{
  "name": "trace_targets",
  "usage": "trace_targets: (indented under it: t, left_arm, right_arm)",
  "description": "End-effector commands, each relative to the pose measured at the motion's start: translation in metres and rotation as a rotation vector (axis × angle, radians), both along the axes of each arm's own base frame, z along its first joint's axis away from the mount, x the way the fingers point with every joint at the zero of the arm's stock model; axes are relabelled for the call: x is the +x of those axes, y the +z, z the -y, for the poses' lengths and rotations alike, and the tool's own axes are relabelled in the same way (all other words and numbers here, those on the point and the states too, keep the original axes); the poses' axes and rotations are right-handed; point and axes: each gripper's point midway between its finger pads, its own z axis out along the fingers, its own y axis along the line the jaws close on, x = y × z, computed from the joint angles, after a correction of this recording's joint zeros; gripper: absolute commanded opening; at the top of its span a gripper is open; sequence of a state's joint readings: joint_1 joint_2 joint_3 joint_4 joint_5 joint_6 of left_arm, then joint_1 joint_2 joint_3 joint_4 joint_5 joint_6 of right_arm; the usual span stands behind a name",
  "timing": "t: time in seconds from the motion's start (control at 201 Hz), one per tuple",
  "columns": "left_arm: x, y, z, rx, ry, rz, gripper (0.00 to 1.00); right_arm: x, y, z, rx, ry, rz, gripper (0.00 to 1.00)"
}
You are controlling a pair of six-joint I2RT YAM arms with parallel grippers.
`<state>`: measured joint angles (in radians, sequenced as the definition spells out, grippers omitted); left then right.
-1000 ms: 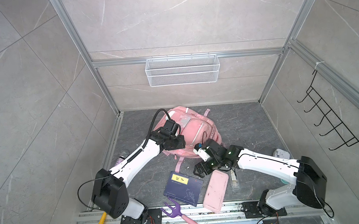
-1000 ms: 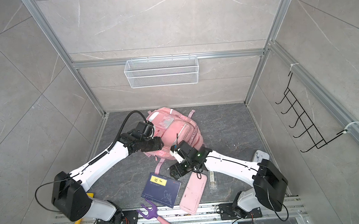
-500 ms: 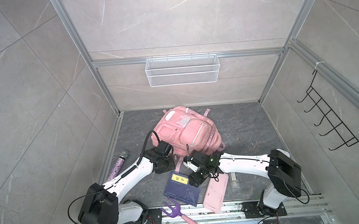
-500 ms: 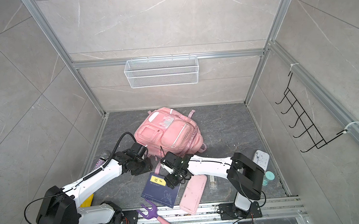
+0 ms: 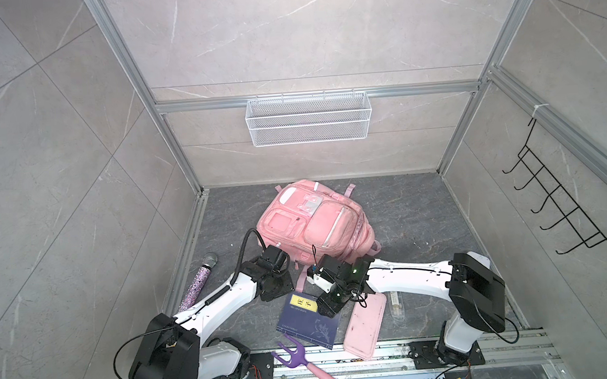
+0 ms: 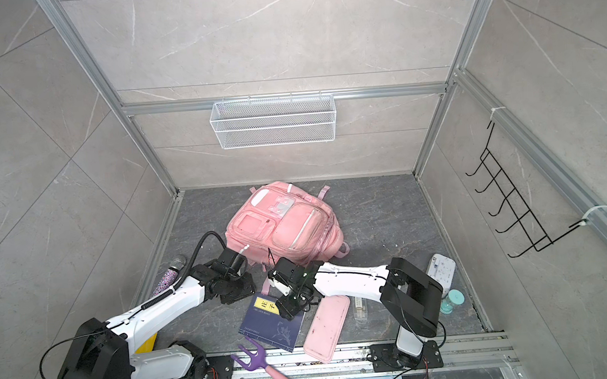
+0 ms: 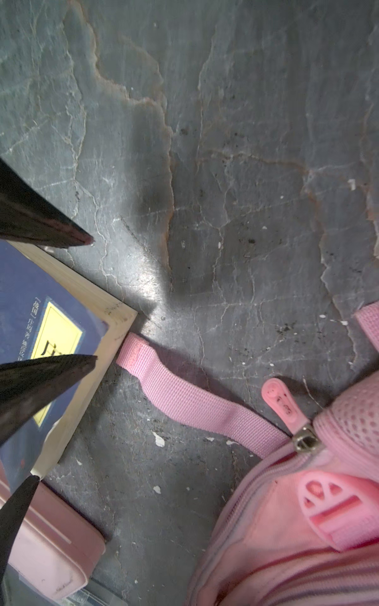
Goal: Pack books, pencil case, and school supplies into a backpack
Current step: Move the book to the center of the table.
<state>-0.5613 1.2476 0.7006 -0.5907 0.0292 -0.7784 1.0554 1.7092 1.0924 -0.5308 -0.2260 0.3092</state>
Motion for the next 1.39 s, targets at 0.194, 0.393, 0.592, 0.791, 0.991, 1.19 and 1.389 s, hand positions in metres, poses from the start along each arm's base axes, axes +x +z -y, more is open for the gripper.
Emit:
trace_targets:
  t: [0.194,0.393,0.592,0.791,0.991,1.19,1.389]
  left_arm:
    - [0.009,0.008,-0.006,-0.021,0.026,0.038,0.55]
    - [0.012,0.013,-0.019,-0.017,0.055,0.061,0.55]
    - [0.017,0.019,-0.026,-0.03,0.075,0.079,0.54]
    - [0.02,0.02,-0.027,-0.033,0.074,0.081,0.54]
    - [0.021,0.019,-0.026,-0.036,0.071,0.075,0.54]
    - [0.022,0.02,-0.028,-0.034,0.071,0.075,0.54]
    - [0.02,0.019,-0.03,-0.033,0.074,0.075,0.54]
  right_arm:
    - [-0.013,0.012,-0.009,0.056,0.06,-0.056,0.54]
    - [-0.015,0.011,-0.005,0.063,0.047,-0.086,0.45]
    - [0.001,0.006,0.005,0.077,-0.029,-0.128,0.39]
    - [0.006,0.004,0.012,0.099,-0.063,-0.168,0.38]
    - [0.0,0.002,0.004,0.131,-0.032,-0.222,0.4]
    - [-0.004,-0.001,-0.001,0.15,-0.014,-0.255,0.41]
    - [-0.002,-0.01,-0.003,0.145,-0.023,-0.26,0.4]
